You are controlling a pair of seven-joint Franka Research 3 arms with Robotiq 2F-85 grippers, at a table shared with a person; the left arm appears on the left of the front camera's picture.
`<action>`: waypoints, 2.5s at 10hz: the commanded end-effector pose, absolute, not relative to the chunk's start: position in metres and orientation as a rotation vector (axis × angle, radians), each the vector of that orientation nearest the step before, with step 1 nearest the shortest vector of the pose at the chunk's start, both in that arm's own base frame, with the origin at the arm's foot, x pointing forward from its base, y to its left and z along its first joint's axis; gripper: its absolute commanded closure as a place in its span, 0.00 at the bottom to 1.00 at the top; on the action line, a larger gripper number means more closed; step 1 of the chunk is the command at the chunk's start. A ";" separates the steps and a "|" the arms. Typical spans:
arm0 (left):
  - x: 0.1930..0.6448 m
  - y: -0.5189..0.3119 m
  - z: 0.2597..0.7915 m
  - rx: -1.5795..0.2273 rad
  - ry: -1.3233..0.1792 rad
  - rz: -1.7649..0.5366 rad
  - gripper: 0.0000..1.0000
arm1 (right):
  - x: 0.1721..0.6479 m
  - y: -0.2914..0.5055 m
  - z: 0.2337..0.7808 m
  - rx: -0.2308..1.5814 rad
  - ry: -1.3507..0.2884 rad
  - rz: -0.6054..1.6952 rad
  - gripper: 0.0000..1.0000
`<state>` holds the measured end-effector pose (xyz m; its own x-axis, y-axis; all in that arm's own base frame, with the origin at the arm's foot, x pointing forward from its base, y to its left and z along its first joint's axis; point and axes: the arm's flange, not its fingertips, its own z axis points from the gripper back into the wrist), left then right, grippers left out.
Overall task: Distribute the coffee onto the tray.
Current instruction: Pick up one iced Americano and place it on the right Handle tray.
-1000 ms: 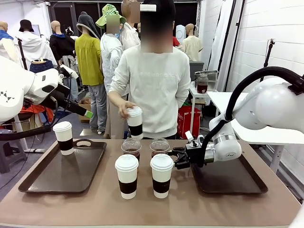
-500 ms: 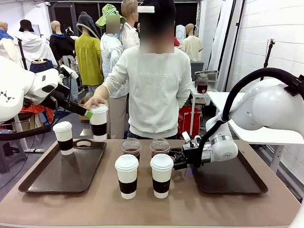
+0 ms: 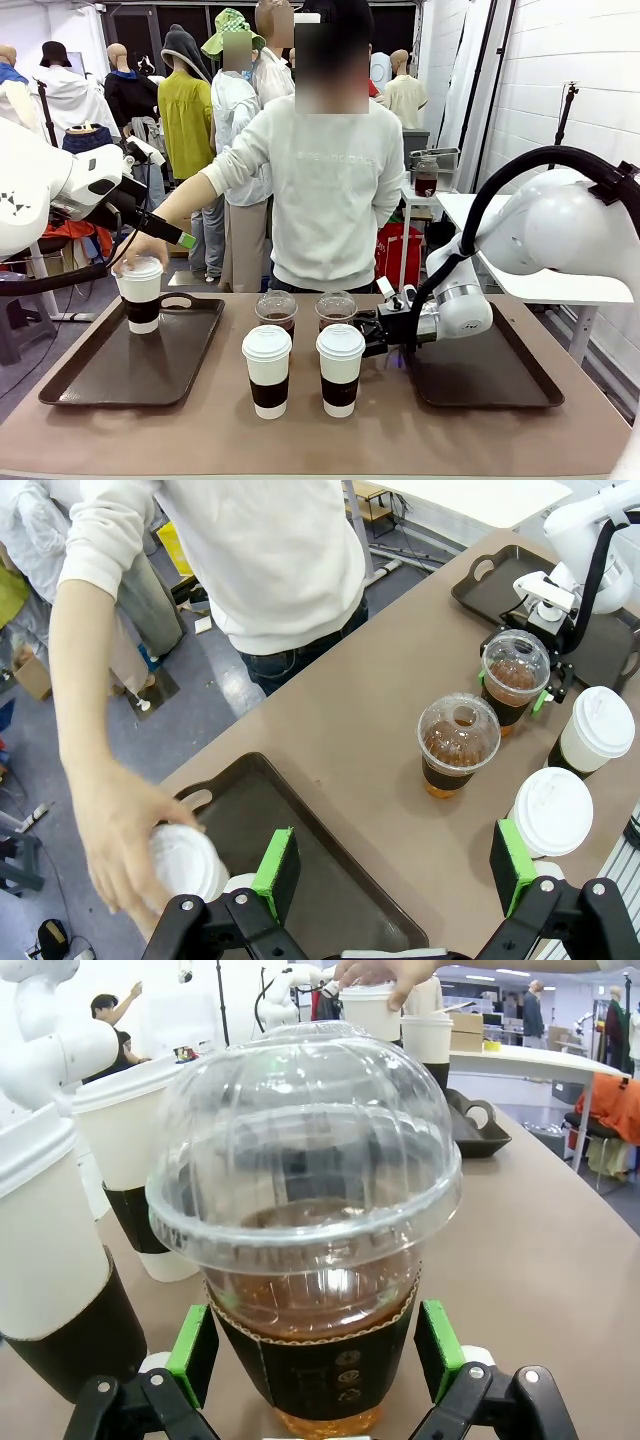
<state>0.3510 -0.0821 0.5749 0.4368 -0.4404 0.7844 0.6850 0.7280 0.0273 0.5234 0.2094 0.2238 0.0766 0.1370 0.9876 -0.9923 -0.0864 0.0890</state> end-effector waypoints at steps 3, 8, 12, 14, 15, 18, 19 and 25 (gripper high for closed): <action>0.351 -0.082 0.575 -0.339 -0.868 -0.717 0.00 | 0.531 0.220 0.221 1.259 -0.973 1.236 0.00; 0.351 -0.082 0.575 -0.339 -0.868 -0.717 0.00 | 0.531 0.219 0.223 1.269 -0.967 1.218 0.40; 0.351 -0.082 0.575 -0.339 -0.868 -0.717 0.00 | 0.531 0.217 0.233 1.289 -0.980 1.199 0.40; 0.351 -0.082 0.575 -0.339 -0.868 -0.717 0.00 | 0.533 0.210 0.255 1.289 -1.005 1.179 0.40; 0.351 -0.082 0.575 -0.339 -0.868 -0.717 0.00 | 0.536 0.203 0.275 1.270 -1.028 1.162 0.40; 0.351 -0.082 0.575 -0.339 -0.868 -0.717 0.00 | 0.549 0.173 0.323 1.182 -1.052 1.148 0.40; 0.351 -0.082 0.575 -0.339 -0.868 -0.717 0.00 | 0.553 0.156 0.336 1.162 -1.057 1.136 0.40; 0.351 -0.082 0.575 -0.339 -0.868 -0.717 0.00 | 0.545 0.055 0.366 1.004 -1.115 1.124 0.40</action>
<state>0.3510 -0.0820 0.5750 0.4367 -0.4401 0.7846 0.6850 0.7280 0.0271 0.5548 0.0619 0.3562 0.0876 0.1821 0.9794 -0.9863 0.1535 0.0597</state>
